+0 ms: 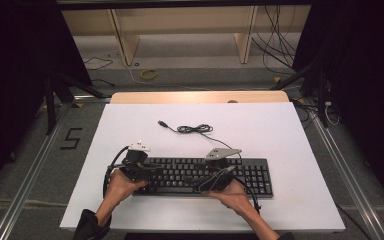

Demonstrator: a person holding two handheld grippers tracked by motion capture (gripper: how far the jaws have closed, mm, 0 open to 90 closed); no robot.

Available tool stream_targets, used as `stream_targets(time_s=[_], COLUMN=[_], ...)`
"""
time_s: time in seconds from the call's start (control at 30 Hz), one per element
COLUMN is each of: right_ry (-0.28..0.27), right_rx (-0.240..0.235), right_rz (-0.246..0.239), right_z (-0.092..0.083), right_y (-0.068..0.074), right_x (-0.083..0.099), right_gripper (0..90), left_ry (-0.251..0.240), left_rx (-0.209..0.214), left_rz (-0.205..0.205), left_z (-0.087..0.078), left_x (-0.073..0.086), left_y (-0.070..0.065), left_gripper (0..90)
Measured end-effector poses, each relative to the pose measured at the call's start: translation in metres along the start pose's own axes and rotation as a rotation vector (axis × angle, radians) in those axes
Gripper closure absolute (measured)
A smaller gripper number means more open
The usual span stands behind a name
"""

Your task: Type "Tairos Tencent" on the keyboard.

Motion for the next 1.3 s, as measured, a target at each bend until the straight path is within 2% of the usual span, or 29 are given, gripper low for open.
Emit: stream_targets(time_s=[0.37, 0.73, 1.1, 1.3], right_ry=[0.014, 0.045, 0.078, 0.101], right_rx=[0.000, 0.001, 0.005, 0.011], right_rz=[-0.001, -0.003, -0.009, -0.019], right_z=[0.005, 0.014, 0.023, 0.030], right_y=[0.002, 0.000, -0.003, -0.003], right_x=[-0.001, -0.002, -0.001, 0.001], right_gripper=[33.6, 46.9, 61.5, 67.4], left_ry=[-0.014, -0.054, -0.087, -0.106], left_rx=[0.023, 0.028, 0.032, 0.021], left_rz=[-0.016, -0.053, -0.074, -0.088], left_z=[-0.008, -0.016, -0.023, -0.025], left_x=[0.003, 0.005, 0.005, 0.005], left_y=[-0.003, 0.000, 0.001, 0.003], left_gripper=[60.9, 45.4, 41.8, 39.7])
Point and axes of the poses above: each handheld gripper's, and its own axes: z roughly forward along the jaws, x roughly out of its underside, y roughly to its left, the point moved 7 cm from there along z, roughly forward along the jaws, and after that the axes turned 3 degrees about -x, right-handed, at the moved point
